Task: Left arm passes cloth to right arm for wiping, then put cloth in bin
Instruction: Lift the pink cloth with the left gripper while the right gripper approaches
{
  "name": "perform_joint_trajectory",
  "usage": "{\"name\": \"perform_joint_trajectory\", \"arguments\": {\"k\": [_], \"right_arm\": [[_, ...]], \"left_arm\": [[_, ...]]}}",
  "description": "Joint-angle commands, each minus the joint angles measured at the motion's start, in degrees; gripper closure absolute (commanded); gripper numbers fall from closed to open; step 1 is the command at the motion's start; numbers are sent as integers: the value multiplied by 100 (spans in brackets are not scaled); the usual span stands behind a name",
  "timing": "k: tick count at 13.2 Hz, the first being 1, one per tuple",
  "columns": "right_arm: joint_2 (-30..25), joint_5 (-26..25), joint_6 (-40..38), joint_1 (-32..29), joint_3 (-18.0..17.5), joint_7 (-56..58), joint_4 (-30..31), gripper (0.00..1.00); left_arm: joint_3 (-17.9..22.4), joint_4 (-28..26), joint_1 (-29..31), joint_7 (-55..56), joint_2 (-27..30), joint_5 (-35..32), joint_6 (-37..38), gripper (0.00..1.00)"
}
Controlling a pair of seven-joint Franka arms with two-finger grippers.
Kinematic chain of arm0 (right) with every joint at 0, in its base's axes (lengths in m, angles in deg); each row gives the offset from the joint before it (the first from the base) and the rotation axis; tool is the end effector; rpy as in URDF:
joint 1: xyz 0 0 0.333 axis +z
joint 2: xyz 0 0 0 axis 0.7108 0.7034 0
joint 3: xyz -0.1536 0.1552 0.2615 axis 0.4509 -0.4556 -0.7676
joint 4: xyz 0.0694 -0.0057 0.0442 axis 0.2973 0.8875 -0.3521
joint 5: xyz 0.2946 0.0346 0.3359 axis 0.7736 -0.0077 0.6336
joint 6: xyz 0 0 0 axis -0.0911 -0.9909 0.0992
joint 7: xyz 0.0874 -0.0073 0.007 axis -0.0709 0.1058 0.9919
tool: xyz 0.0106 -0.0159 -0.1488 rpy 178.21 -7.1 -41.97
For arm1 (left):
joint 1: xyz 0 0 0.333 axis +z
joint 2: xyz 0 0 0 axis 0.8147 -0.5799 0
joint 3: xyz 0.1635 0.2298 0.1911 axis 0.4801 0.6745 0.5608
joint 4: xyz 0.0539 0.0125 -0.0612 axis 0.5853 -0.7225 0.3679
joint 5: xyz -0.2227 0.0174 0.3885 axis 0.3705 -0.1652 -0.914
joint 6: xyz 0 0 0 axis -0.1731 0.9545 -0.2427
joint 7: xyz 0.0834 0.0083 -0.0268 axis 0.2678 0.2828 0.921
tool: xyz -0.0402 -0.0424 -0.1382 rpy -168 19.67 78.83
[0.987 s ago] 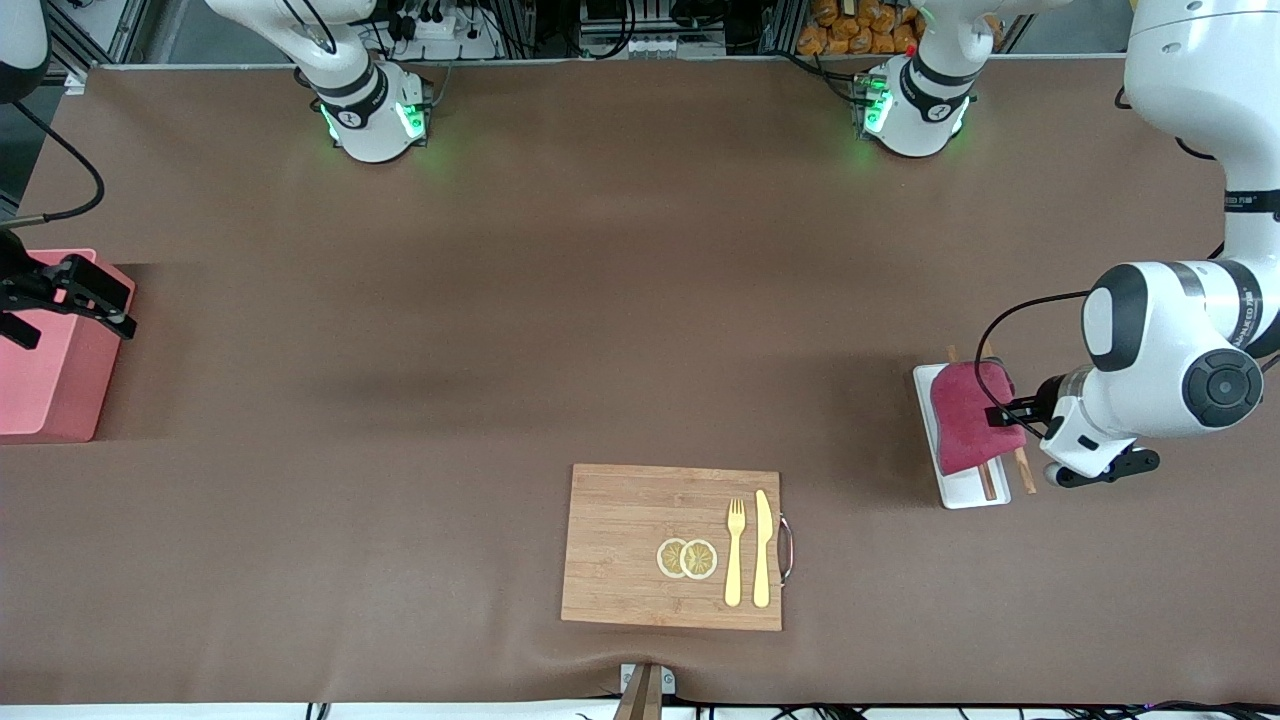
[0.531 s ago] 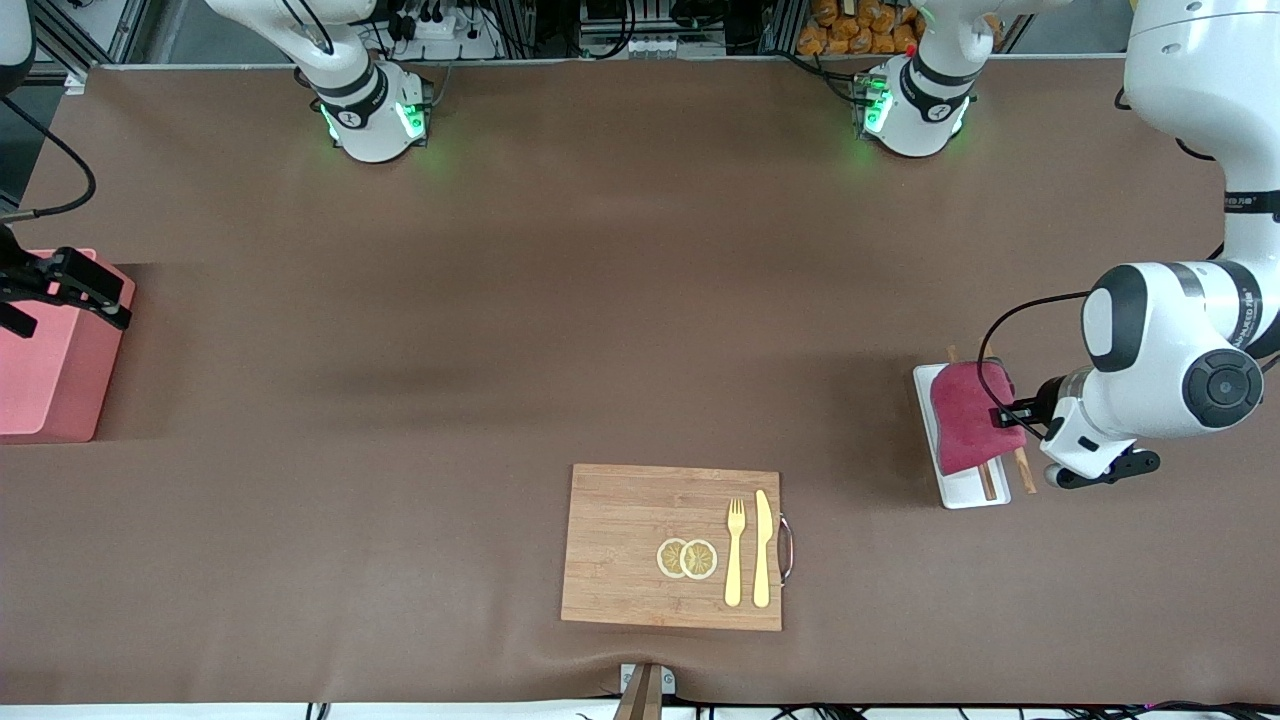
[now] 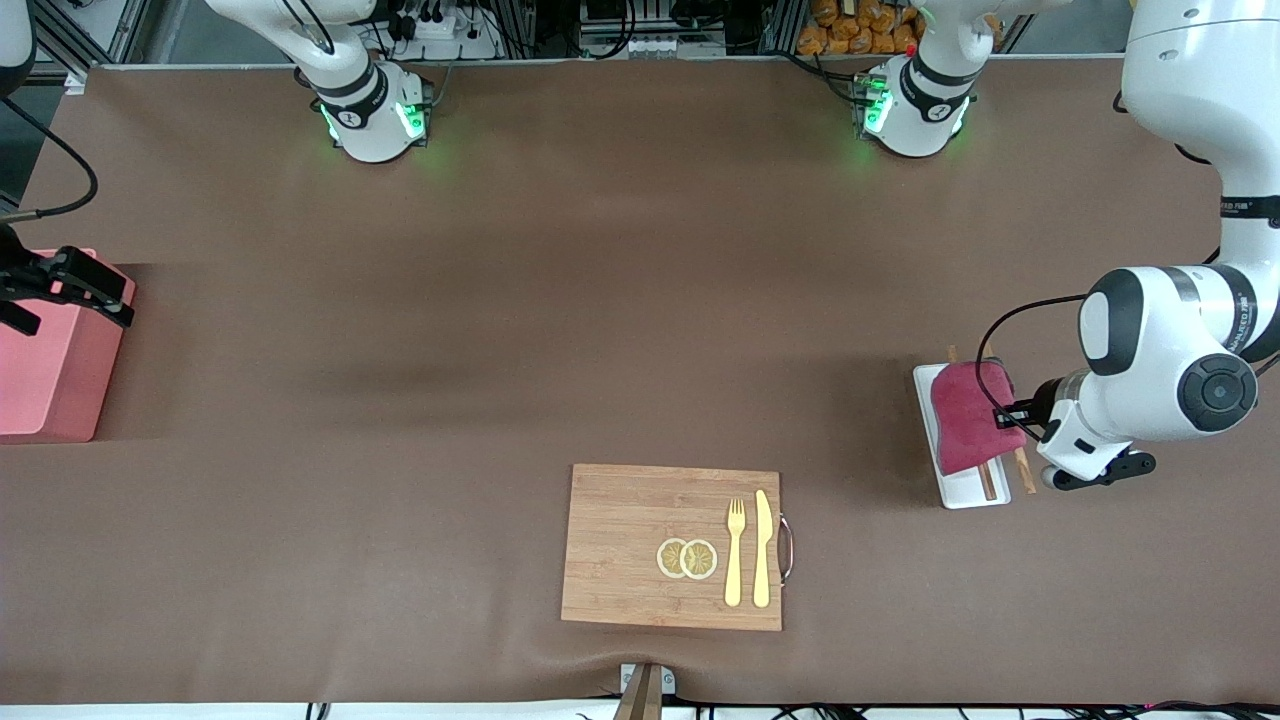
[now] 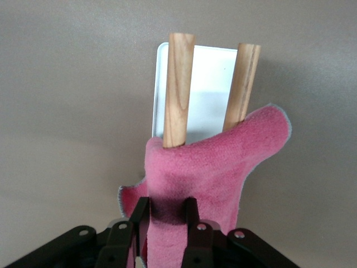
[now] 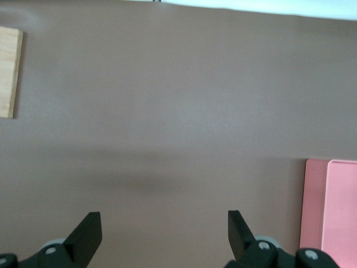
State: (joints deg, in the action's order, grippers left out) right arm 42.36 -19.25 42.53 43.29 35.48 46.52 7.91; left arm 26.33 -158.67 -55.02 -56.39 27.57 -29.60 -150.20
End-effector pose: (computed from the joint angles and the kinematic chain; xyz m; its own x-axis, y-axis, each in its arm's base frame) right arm 0.6400 -0.0450 0.5894 0.9921 0.0918 0.0851 0.0914 -0.9958 0.0076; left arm 0.7044 -0.0039 0.2553 0.9628 0.1968 -0.1852 0.1890 -0.9802 -0.0590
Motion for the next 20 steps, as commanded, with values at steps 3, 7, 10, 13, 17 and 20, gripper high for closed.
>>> {"name": "perform_joint_trajectory", "arguments": {"k": [3, 7, 10, 13, 17, 20], "right_arm": [[84, -29, -450, -54, -40, -243, -73, 0], [93, -29, -459, -45, -49, -243, -73, 0], [93, 6, -669, 33, -66, -679, -91, 0], [93, 550, -1013, 253, -75, -1963, -109, 0], [110, 1130, -1363, 551, -75, -3550, -100, 0], [277, 1622, -1698, 964, -75, -5081, -91, 0]], "left_arm": [[-12, 113, 11, -75, -68, 101, -9, 82], [-21, 113, 11, -84, -51, 110, -9, 100], [-29, 113, -6, -93, 45, 154, 52, 100], [-230, 104, 2, -101, 326, 154, 245, 100], [-705, 78, 20, -83, 695, 356, 430, 100], [-1012, 104, -24, 21, 863, 829, 492, 100]]}}
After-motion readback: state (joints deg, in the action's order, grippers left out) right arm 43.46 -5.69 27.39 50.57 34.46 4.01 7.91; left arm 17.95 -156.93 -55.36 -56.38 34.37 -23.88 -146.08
